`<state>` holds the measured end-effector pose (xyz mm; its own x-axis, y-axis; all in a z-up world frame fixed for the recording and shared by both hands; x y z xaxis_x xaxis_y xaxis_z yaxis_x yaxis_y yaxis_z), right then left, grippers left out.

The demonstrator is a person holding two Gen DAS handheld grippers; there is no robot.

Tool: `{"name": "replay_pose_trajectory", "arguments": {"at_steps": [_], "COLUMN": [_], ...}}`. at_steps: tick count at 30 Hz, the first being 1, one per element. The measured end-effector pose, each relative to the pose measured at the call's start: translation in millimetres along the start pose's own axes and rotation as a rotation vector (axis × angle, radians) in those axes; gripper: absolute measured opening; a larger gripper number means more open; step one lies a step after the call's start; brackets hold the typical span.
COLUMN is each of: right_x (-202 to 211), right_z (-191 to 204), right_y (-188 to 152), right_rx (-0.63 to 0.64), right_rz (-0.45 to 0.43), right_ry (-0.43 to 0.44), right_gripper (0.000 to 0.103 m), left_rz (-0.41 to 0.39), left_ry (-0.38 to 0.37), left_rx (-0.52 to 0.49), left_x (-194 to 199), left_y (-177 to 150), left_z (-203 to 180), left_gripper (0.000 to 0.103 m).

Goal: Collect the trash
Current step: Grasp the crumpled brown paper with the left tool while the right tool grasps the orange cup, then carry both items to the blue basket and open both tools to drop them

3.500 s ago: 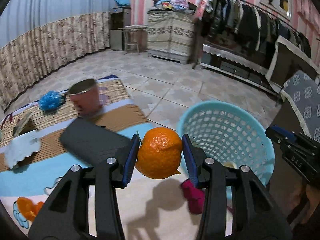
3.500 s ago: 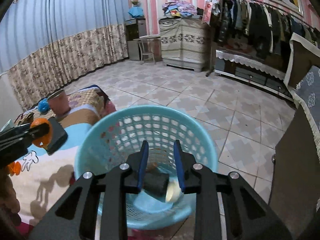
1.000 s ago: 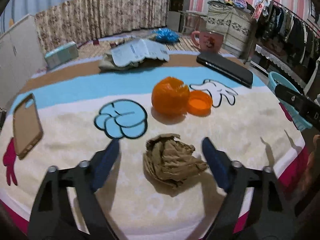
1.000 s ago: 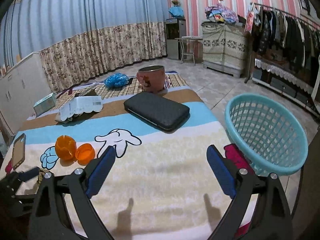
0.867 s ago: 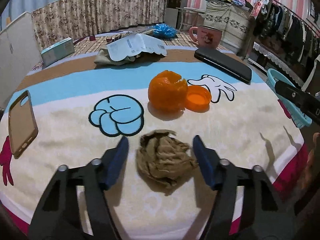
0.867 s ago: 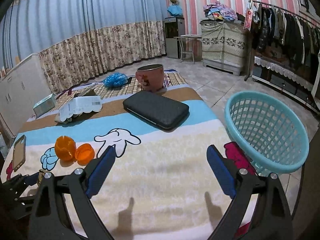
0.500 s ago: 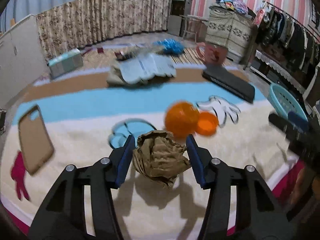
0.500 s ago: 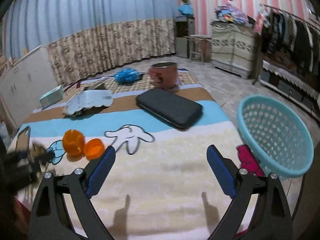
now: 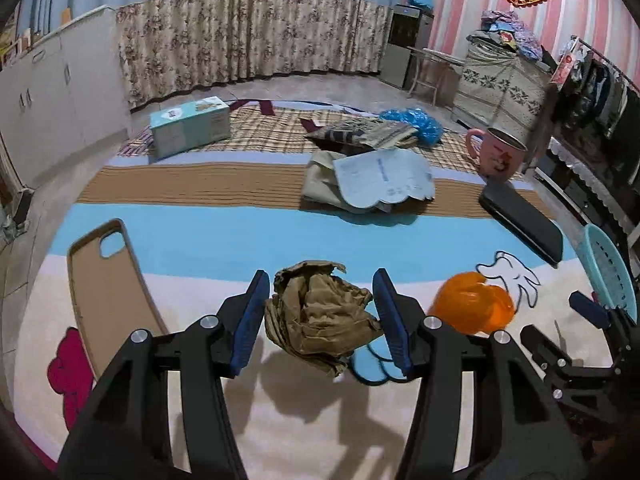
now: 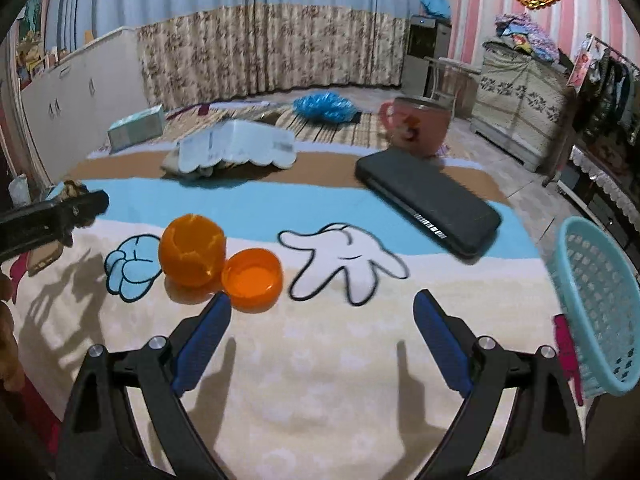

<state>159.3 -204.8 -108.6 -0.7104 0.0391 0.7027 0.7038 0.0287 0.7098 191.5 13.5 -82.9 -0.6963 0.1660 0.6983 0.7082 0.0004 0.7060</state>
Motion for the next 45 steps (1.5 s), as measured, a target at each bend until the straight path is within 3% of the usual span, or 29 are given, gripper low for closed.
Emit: {"name": "replay_pose_trajectory", "arguments": {"at_steps": [5,9,17,19,20,26,33,45], "right_x": [-13,-24,-33,-31,-31,-18,19,81], "right_z": [13,19,28,28,28,12,-43,-225], "right_y": [-4,-6,2,2,3,6,19,4], "right_rx": [0.027,0.032,0.026,0.023,0.024,-0.002,-0.053,-0.262], "right_rz": [0.04,0.071,0.087,0.08,0.078,0.056,-0.023,-0.126], "right_ry": [0.002,0.005,0.064,0.084,0.086,0.099,0.065,-0.142], "right_gripper": [0.09,0.089,0.058,0.041,0.038,0.038,0.038,0.038], "left_rz": [-0.027,-0.046,-0.05,-0.05,-0.049,-0.042,-0.068,-0.094], "left_ry": [-0.002,0.022,0.022,0.023,0.023,0.01,-0.014,-0.191], "left_rx": [0.042,0.017,0.011,0.009,0.009,-0.001,-0.042,-0.201], "left_x": [2,3,3,3,3,2,16,18], "left_y": [7,10,11,12,11,10,19,25], "left_z": [11,10,10,10,10,5,-26,-187], "left_gripper": [0.053,0.053,0.053,0.053,0.053,0.053,0.053,0.053]}}
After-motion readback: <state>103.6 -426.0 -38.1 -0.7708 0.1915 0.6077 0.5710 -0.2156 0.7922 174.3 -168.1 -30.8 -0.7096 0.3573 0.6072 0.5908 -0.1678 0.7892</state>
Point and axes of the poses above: each gripper's, at about its wrist camera, not at the fingertips, and x roughly against the way its jaws point, z to its left, y to its top, the point moved 7 cm from there along -x, roughly the way its jaws point, and after that the axes turned 2 degrees about -y, right-handed, at the moved point
